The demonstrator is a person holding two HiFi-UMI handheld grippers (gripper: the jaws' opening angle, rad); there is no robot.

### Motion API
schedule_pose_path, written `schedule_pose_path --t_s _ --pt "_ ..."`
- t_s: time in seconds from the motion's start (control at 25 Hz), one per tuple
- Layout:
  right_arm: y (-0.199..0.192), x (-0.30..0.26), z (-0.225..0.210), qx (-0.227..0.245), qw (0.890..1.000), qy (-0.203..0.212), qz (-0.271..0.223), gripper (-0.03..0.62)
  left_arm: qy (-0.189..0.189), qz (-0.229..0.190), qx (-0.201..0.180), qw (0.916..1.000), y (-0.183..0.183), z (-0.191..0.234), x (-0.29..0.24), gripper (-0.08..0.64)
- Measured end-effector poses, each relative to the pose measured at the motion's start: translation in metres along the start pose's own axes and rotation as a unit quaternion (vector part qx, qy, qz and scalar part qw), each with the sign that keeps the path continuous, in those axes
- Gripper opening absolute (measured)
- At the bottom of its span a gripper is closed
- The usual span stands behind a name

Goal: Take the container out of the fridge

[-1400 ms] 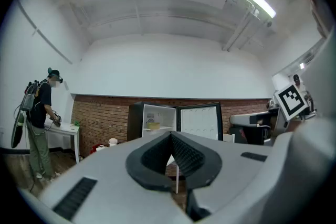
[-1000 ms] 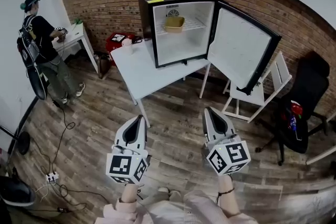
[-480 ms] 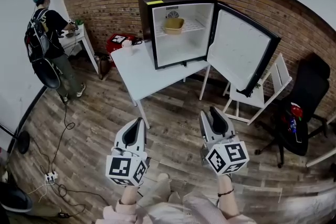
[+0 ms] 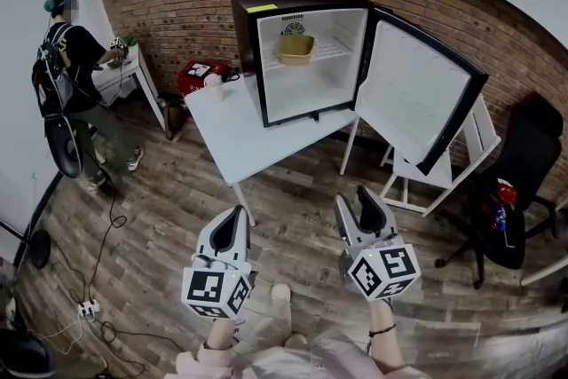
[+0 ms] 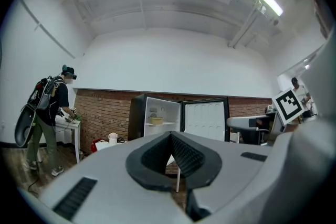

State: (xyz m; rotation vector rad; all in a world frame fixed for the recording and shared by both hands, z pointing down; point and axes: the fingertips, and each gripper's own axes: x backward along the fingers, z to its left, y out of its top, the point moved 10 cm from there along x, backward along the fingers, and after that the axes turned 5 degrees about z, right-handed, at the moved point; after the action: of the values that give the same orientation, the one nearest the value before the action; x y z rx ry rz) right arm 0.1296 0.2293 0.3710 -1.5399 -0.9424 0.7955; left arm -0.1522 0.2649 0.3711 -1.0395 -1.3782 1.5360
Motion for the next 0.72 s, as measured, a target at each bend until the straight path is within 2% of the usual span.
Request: schedule_pose_path --t_s 0.24,0.72 --pt "-0.002 -0.057 -0.014 -0.004 1.000 0.000 0.005 0.175 -0.004 0.009 0.004 0.9999 0.000 0.032 -0.051 -0.008" --pt "-0.003 -0.149 -0.042 -0.004 1.000 -0.016 0.022 0.173 -0.038 0.014 0.007 0.9992 0.009 0.076 -0.152 -0.008"
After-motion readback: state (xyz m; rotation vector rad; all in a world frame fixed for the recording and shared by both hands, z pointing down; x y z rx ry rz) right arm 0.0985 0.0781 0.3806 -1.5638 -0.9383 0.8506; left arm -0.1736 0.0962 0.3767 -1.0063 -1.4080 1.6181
